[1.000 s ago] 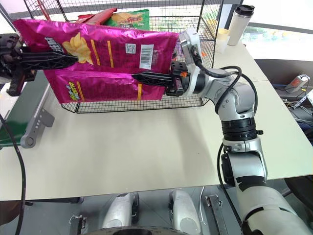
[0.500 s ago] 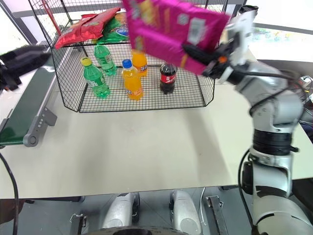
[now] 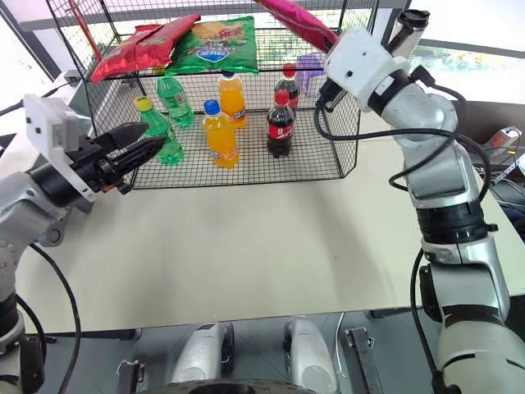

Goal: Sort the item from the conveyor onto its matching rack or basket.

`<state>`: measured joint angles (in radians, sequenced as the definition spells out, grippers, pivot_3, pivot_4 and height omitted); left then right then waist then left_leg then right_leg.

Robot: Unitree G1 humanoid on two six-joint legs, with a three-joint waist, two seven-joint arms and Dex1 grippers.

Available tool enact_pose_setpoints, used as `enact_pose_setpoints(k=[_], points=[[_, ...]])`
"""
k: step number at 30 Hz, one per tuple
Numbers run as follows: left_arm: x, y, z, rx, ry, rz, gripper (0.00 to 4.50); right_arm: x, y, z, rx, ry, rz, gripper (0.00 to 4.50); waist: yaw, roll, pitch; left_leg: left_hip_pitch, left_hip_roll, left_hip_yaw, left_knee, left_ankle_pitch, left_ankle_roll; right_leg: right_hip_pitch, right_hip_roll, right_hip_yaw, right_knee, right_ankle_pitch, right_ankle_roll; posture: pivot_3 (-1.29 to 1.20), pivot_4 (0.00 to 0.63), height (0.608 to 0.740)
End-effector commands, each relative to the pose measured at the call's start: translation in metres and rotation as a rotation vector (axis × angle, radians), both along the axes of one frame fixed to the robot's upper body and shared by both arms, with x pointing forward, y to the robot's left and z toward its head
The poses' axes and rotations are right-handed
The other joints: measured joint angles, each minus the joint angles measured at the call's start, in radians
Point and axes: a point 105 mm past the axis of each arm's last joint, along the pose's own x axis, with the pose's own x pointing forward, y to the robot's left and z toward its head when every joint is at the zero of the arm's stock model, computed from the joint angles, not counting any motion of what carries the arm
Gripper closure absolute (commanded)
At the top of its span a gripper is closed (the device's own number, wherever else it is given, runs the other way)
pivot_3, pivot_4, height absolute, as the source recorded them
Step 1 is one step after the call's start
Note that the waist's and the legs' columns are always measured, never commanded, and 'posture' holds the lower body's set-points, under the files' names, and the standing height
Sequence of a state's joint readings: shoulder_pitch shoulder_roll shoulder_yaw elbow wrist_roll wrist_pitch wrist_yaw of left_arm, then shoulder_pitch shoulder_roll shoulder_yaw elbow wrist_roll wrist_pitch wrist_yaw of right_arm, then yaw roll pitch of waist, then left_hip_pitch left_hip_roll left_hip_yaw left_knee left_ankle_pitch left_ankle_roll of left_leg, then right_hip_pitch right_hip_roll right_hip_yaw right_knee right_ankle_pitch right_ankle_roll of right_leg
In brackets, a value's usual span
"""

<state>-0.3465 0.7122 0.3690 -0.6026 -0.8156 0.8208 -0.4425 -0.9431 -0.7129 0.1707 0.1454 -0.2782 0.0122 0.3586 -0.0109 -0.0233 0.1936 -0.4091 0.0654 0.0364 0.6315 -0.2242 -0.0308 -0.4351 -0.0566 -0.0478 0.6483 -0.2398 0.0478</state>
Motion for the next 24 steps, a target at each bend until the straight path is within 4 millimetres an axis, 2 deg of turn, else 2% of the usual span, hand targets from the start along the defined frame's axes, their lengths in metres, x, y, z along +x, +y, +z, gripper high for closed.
enact_pose_setpoints(k=[1,4,8,14,17,23,24], points=[[-0.006,-0.008,0.005,-0.007,-0.060,0.003,2.52,0.012,-0.004,0.013,-0.176,-0.209,-0.170,4.50,-0.002,0.000,0.000,0.000,0.000,0.000,0.000,0.000,0.000,0.000,0.000,0.000,0.000,0.000,0.000,0.00,0.150,0.740],[-0.006,-0.007,0.002,-0.020,-0.056,0.020,2.52,0.023,-0.003,0.003,-0.275,-0.229,-0.219,4.50,-0.002,0.000,0.000,0.000,0.000,0.000,0.000,0.000,0.000,0.000,0.000,0.001,0.000,0.000,0.000,0.00,0.150,0.740],[-0.005,-0.007,-0.003,-0.024,-0.047,0.030,2.52,0.041,0.002,-0.012,-0.296,-0.194,-0.248,4.50,-0.006,0.000,0.000,0.000,0.000,0.000,0.000,0.000,0.000,0.000,0.000,0.001,0.000,0.000,0.000,0.00,0.150,0.740],[-0.003,-0.008,-0.010,-0.028,-0.034,0.045,2.52,0.060,0.013,-0.007,-0.032,-0.046,-0.213,4.50,-0.006,0.000,0.000,0.000,0.000,0.000,0.000,0.000,0.000,0.000,0.001,0.002,0.001,0.000,0.000,0.00,0.150,0.740],[-0.002,-0.009,-0.013,-0.032,-0.030,0.051,2.52,0.068,0.017,-0.011,-0.002,0.049,-0.209,4.50,-0.003,0.000,0.000,0.000,0.000,0.000,0.000,0.000,0.000,0.000,0.000,0.001,0.000,0.001,0.001,0.00,0.150,0.740],[0.000,-0.010,-0.020,-0.023,-0.021,0.063,2.52,0.074,0.023,-0.012,0.032,0.108,-0.192,4.50,-0.004,0.000,0.000,0.001,0.000,0.000,0.000,0.000,0.000,0.000,0.000,0.002,0.001,0.001,0.001,0.00,0.150,0.740],[0.000,-0.010,-0.021,-0.024,-0.020,0.065,2.46,0.074,0.024,-0.012,0.037,0.112,-0.186,4.16,-0.004,0.000,0.000,0.001,0.000,0.000,0.000,0.000,0.000,0.000,0.000,0.001,0.001,0.001,0.001,0.00,0.150,0.740]])
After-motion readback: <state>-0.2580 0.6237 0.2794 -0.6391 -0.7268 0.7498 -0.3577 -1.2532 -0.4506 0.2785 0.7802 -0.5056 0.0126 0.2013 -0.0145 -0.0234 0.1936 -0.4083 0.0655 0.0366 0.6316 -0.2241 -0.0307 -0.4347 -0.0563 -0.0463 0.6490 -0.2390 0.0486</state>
